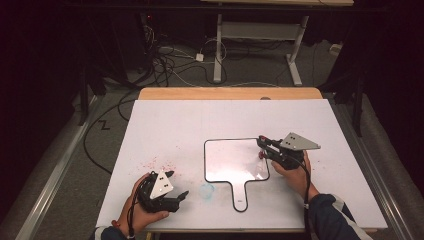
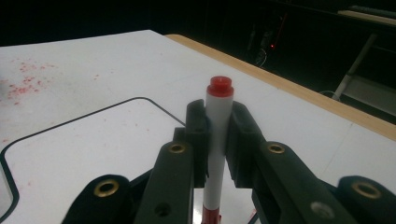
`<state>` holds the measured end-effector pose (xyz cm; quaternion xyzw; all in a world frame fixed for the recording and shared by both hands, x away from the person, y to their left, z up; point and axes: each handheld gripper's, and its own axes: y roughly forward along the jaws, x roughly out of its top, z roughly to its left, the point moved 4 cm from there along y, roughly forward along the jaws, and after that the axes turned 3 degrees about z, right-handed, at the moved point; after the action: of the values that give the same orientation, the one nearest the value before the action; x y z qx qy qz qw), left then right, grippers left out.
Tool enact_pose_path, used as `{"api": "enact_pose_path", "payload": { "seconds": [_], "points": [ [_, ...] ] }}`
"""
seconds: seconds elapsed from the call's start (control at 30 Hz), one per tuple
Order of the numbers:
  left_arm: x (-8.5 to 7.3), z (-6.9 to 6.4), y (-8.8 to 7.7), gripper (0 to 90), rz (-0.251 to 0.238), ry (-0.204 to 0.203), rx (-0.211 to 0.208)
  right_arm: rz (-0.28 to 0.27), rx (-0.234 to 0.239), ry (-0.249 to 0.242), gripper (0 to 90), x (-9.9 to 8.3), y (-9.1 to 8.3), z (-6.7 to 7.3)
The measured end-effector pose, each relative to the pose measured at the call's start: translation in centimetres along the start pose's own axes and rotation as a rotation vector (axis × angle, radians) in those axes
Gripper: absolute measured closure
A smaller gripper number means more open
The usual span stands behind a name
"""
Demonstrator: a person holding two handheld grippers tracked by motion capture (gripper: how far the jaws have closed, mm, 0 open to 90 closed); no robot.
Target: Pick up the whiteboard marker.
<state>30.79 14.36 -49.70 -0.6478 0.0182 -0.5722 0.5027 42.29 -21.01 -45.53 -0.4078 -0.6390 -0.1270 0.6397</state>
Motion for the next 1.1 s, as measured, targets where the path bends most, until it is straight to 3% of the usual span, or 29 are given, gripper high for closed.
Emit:
{"api": "enact_pose_path", "payload": {
  "seconds": [0.07,0.43,0.77,0.97,1.1],
  "points": [
    [0.0,0.0,0.0,21.1,0.0,0.002,-0.002,0.006,-0.003,0.002,81.3,0.0,-0.2,-0.1],
    [0.0,0.0,-0.2,21.1,-0.008,-0.002,0.0,0.017,0.084,0.024,81.3,-0.3,-1.8,1.4],
    [0.1,-0.2,-0.2,21.1,-0.009,0.005,-0.001,0.025,0.154,0.01,81.2,-0.4,-3.1,3.6],
    [0.1,-0.2,-0.2,21.1,-0.011,0.004,0.002,0.032,0.155,-0.006,81.3,-0.4,-3.4,4.0],
    [0.1,0.0,-0.2,21.1,-0.014,-0.003,0.006,0.033,0.123,-0.006,81.2,-0.5,-3.5,3.3]
  ]
}}
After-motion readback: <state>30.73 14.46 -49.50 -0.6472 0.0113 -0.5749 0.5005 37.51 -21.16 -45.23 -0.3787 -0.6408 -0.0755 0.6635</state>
